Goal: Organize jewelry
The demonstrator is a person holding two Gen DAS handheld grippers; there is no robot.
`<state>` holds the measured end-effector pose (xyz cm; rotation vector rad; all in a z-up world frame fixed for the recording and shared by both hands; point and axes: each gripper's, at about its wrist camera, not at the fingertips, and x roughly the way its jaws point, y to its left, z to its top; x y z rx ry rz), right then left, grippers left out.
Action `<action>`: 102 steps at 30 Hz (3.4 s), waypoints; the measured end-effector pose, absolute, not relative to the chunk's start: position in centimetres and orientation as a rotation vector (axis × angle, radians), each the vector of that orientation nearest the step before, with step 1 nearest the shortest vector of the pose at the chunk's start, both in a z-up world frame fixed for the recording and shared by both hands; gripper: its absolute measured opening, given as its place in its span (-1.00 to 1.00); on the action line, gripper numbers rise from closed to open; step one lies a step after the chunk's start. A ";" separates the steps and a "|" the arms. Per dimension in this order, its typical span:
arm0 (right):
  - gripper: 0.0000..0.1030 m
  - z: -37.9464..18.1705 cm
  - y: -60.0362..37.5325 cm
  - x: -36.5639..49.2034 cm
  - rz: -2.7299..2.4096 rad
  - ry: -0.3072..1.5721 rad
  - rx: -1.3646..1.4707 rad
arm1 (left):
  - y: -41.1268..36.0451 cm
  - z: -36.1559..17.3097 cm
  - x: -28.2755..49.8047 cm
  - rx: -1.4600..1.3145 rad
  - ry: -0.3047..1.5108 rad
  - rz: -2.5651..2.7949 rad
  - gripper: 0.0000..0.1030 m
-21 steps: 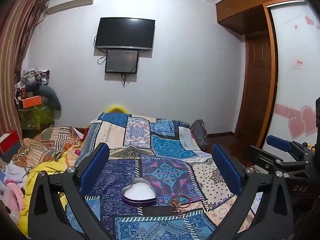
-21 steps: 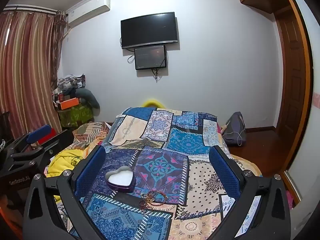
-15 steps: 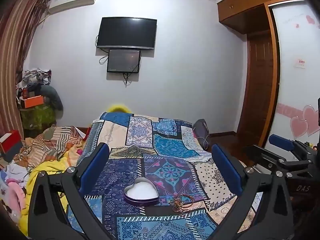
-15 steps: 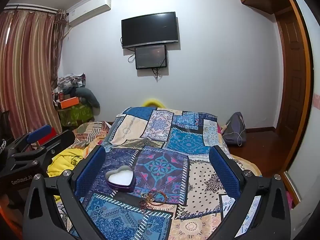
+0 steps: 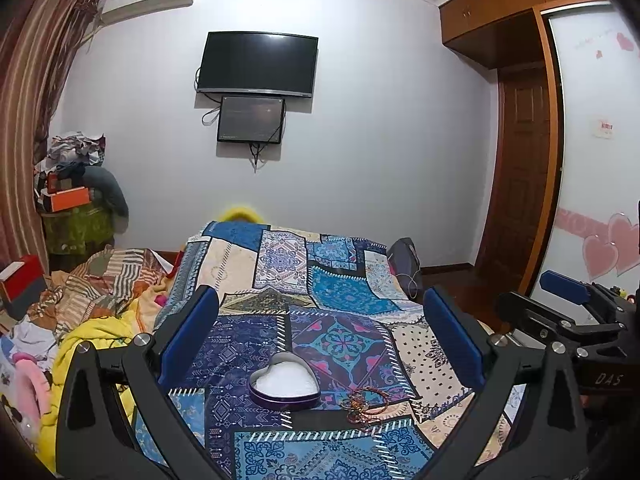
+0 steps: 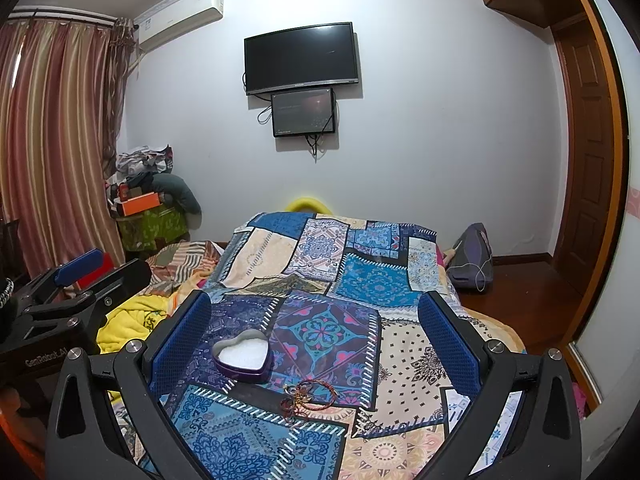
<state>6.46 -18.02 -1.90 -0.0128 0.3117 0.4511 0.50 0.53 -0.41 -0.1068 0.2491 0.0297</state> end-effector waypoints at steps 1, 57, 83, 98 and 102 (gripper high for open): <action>0.99 -1.9 -18.0 6.5 0.451 0.311 -0.012 | 0.5 -0.4 0.4 -0.106 0.249 0.029 1.00; 0.99 -2.5 -18.4 7.8 0.438 0.346 -0.010 | 0.3 -1.1 1.9 -0.068 0.297 0.040 1.00; 0.35 -15.3 -19.2 15.5 0.526 0.814 -0.060 | 1.7 -15.3 12.5 -0.138 0.842 -0.020 1.00; -0.31 -19.1 -16.1 16.1 0.729 0.971 -0.045 | 0.7 -19.4 13.6 -0.112 0.978 -0.107 0.22; -0.54 -19.7 -15.4 16.2 0.737 0.984 -0.068 | -0.2 -19.5 14.0 -0.099 0.983 -0.156 0.02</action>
